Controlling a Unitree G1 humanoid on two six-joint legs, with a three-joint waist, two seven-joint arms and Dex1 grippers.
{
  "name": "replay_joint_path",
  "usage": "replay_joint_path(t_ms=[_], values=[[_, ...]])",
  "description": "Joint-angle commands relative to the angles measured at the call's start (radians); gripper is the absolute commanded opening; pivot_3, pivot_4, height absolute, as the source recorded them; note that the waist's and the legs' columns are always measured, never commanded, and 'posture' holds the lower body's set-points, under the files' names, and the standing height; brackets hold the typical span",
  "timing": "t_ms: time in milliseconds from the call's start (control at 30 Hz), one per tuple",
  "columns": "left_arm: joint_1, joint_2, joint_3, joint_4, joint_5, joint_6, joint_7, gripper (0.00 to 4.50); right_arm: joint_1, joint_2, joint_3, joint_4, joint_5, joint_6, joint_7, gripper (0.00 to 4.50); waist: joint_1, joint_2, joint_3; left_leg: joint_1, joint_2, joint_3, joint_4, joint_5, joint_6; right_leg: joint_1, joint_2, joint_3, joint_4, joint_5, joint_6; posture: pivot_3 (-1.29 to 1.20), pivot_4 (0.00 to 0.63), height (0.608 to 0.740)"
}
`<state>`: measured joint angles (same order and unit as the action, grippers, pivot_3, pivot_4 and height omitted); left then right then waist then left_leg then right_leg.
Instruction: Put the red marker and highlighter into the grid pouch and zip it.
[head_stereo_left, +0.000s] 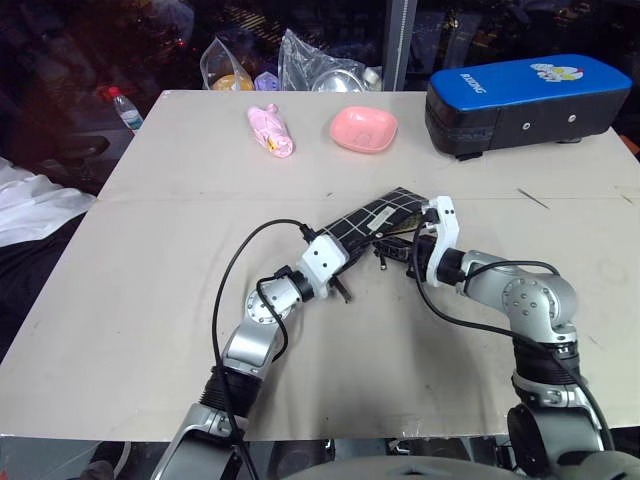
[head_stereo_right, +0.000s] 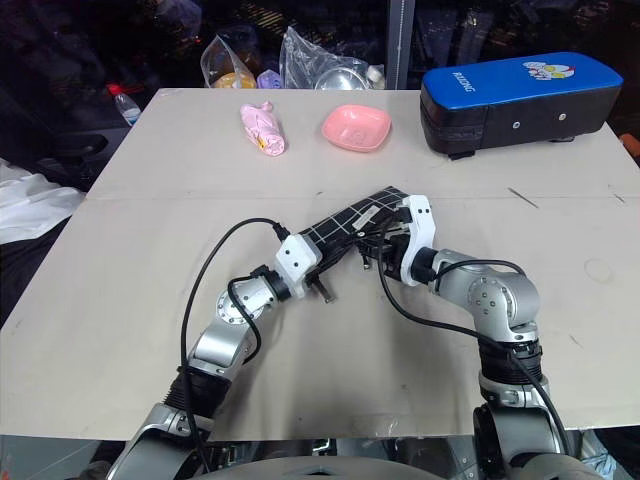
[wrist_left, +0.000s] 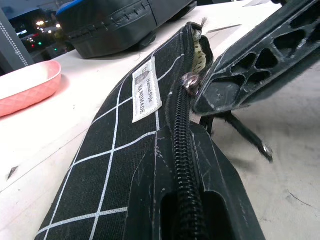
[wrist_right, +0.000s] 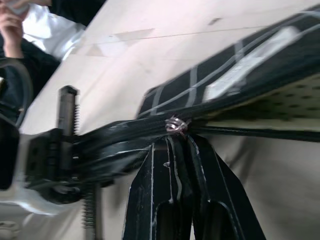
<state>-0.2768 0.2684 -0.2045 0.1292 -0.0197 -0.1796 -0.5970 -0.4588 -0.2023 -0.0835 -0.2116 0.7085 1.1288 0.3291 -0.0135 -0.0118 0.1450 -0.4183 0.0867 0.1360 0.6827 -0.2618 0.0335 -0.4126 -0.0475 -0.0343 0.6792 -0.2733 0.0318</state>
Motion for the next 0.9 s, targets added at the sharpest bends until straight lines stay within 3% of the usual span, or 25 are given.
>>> replay_joint_path(t_ms=[33,567,700,800,833,867,900], values=[[0.006,0.005,0.007,-0.045,0.002,-0.011,0.008,0.0,-0.018,-0.04,-0.067,0.012,-0.004,-0.04,0.002,0.07,0.0,0.0,0.0,0.0,0.0,0.0,0.0,0.0,0.0,0.0,0.0,0.0,0.0,0.0,0.0,0.0,0.15,0.717],[0.008,0.006,0.016,-0.033,0.004,-0.02,0.015,0.0,-0.109,-0.175,-0.193,0.233,-0.082,-0.177,-0.032,0.07,-0.001,0.0,0.0,0.0,0.0,0.001,-0.001,0.0,0.0,0.0,0.0,0.001,0.0,0.0,0.0,0.0,0.15,0.717],[0.013,0.016,0.032,-0.034,0.011,-0.027,0.032,0.0,-0.065,-0.205,-0.153,0.183,-0.064,-0.17,0.056,0.07,0.0,0.0,0.0,0.0,0.0,0.001,-0.001,0.0,0.0,-0.001,0.0,0.001,0.0,0.0,0.0,0.0,0.15,0.717],[0.026,0.023,0.055,-0.058,-0.026,-0.015,0.022,0.0,-0.025,-0.245,-0.112,0.171,-0.095,-0.225,0.129,0.82,0.001,0.0,0.0,0.0,0.0,0.001,-0.001,0.0,0.0,-0.001,0.0,0.001,-0.001,0.0,0.0,0.0,0.15,0.717],[0.031,0.027,0.061,-0.069,-0.037,-0.009,0.016,0.0,-0.012,-0.256,-0.105,0.168,-0.097,-0.243,0.156,1.32,0.0,0.0,0.0,0.0,0.0,0.001,-0.001,0.0,0.0,-0.001,0.0,0.001,-0.001,0.0,0.0,0.0,0.15,0.717],[0.038,0.037,0.066,-0.083,-0.044,-0.005,0.004,0.68,0.004,-0.269,-0.094,0.164,-0.107,-0.272,0.186,1.87,0.0,0.0,0.0,0.0,0.0,0.001,-0.001,0.0,0.0,-0.001,0.0,0.001,-0.001,0.0,0.0,0.0,0.15,0.717],[0.046,0.048,0.073,-0.1,-0.053,0.001,-0.005,0.88,0.026,-0.286,-0.078,0.161,-0.128,-0.315,0.221,2.25,0.0,0.0,0.0,0.0,0.001,0.001,-0.001,0.0,0.0,-0.001,0.0,0.001,-0.001,0.0,0.0,0.0,0.15,0.717]])
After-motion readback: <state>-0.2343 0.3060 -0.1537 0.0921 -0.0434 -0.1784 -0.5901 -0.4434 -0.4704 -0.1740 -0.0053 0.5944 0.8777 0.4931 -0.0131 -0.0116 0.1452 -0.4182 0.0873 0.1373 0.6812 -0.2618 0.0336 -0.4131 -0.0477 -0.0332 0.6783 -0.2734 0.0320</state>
